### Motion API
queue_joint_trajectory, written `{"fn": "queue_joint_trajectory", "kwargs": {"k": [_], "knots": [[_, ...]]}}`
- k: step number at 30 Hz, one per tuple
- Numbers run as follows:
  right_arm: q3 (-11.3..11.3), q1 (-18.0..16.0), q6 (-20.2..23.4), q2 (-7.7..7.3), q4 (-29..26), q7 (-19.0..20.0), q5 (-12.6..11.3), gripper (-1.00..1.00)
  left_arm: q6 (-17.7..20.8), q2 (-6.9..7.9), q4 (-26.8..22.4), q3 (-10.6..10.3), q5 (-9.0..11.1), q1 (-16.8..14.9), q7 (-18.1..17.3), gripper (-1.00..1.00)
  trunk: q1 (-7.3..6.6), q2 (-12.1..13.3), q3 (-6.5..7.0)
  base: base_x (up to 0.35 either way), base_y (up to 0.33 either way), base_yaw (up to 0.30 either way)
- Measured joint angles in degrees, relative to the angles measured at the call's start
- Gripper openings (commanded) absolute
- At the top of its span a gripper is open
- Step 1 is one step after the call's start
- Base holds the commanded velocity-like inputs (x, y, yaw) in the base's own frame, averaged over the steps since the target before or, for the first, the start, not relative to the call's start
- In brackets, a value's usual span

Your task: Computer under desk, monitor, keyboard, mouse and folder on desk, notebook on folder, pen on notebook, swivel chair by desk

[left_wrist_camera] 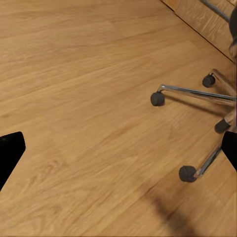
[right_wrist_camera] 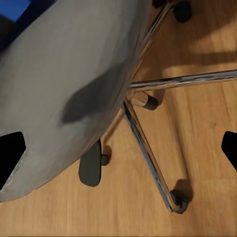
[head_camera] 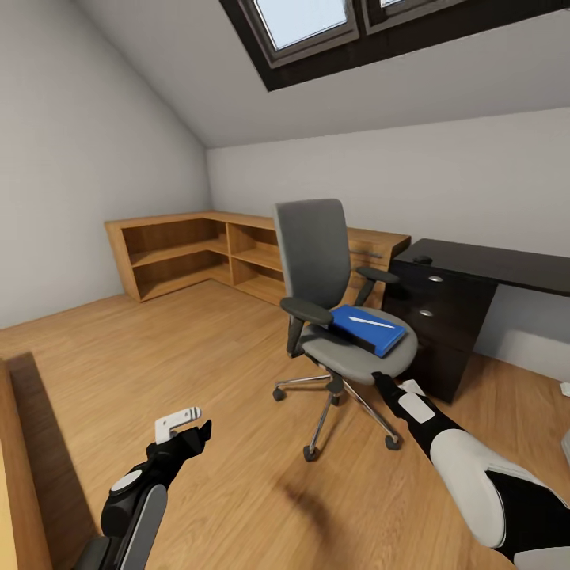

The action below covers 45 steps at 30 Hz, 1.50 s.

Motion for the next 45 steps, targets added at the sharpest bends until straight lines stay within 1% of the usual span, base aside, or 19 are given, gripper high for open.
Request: {"fn": "queue_joint_trajectory", "kwargs": {"k": [5, 16, 23, 36, 45], "knots": [[0.0, 0.0, 0.0, -0.04, 0.0, 0.0, 0.0, 1.00, 0.0, 0.02, 0.0, 0.0, 0.0, 0.0, 0.0, 1.00, -0.13, 0.1, 1.11, 0.000, 0.000, 0.000], [0.0, 0.0, 0.0, -0.10, 0.0, 0.0, 0.0, 1.00, 0.0, 0.03, 0.0, 0.0, 0.1, 0.0, 0.0, 1.00, -0.13, 0.1, 1.12, 0.000, 0.000, 0.000], [0.0, 0.0, 0.0, -0.32, 0.1, 0.0, 0.0, 1.00, 0.0, 0.11, 0.0, 0.1, 0.1, 0.0, -0.1, 1.00, -0.15, 0.1, 1.12, 0.218, -0.021, 0.000], [-0.1, 0.0, 0.0, -0.87, 0.1, 0.0, -0.1, 1.00, 0.0, 0.12, 0.3, 0.0, 0.0, 0.0, -0.1, 1.00, -0.14, 0.1, 1.12, 0.117, -0.039, 0.000], [-0.1, 0.0, 0.0, -0.83, 0.2, -0.1, -0.1, 1.00, 0.1, 0.12, 0.3, 0.0, 0.0, 0.0, -0.1, 1.00, -0.12, 0.1, 1.11, 0.030, -0.013, 0.000]]}}
